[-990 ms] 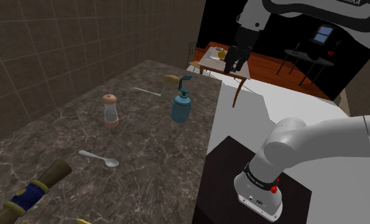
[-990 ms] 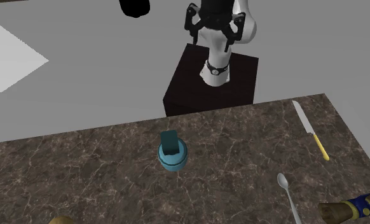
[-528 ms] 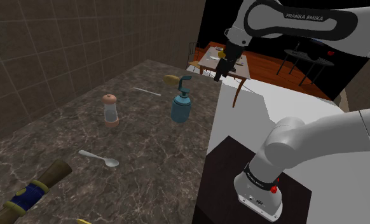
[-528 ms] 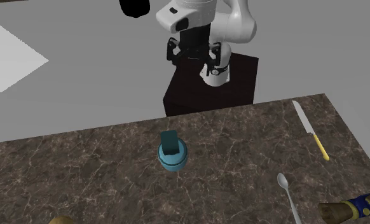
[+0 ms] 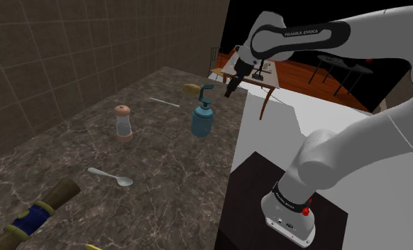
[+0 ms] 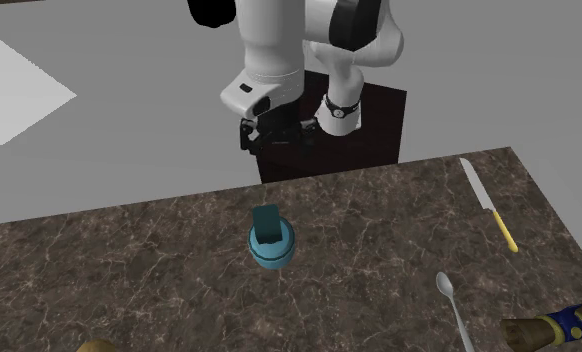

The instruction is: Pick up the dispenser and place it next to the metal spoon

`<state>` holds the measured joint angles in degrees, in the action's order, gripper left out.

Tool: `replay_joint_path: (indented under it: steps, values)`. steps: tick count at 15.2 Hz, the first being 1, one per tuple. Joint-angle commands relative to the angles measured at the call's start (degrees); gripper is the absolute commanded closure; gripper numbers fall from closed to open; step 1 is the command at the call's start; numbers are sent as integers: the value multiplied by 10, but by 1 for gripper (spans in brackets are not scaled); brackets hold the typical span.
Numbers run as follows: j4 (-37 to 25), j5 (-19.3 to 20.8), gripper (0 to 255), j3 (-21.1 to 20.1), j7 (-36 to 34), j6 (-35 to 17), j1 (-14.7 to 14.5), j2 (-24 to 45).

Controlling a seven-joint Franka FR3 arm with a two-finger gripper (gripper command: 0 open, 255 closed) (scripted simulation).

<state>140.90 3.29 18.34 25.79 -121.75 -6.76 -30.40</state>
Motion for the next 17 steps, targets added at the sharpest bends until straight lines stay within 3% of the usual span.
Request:
replay_joint_path:
  steps: [1, 7, 17]
  values:
    - [-6, -13, 0, 24, 45, -45, -16, 38]
    - [-49, -101, 0, 92, 197, -153, -79, 168]
    - [-37, -144, 0, 100, 227, -208, -94, 219]
